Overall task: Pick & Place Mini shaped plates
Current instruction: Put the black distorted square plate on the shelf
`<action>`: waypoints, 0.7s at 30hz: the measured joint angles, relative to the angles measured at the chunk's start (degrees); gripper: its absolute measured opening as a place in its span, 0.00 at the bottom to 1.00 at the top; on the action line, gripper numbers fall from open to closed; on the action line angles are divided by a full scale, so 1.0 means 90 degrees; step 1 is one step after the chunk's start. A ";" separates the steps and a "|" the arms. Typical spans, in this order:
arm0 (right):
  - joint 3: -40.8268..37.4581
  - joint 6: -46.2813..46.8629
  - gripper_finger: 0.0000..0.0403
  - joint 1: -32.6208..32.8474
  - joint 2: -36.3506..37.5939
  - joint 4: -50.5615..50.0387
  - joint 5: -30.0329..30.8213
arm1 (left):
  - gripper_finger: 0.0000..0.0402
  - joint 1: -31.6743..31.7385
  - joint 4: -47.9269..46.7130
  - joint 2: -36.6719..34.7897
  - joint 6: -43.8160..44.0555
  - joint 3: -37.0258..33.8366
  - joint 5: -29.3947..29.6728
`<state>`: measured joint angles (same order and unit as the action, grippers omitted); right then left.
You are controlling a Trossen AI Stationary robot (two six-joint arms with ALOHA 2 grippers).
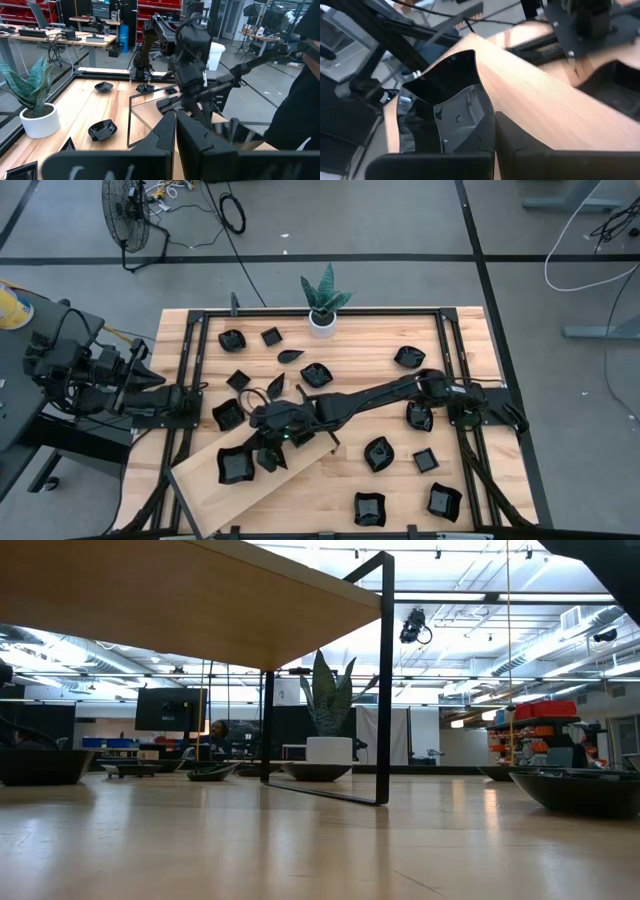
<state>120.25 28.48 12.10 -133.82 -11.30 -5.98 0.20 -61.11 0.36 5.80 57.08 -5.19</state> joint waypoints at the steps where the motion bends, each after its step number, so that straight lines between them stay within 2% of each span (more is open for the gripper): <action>1: 0.0000 0.0071 0.00 0.0000 -0.0016 -0.0021 0.0002 | 0.05 -0.0001 -0.0001 0.0000 0.0000 0.0000 0.0001; 12: 0.0003 0.0283 0.01 0.0022 -0.0085 0.0007 -0.0060 | 0.05 -0.0001 0.0000 0.0000 0.0000 -0.0001 0.0000; 21: 0.0005 0.0283 0.05 0.0019 -0.0085 -0.0273 -0.0126 | 0.05 0.0000 0.0000 0.0000 0.0000 -0.0001 0.0000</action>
<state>120.29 31.03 12.27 -134.58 -13.75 -7.11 0.19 -61.12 0.36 5.80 57.07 -5.19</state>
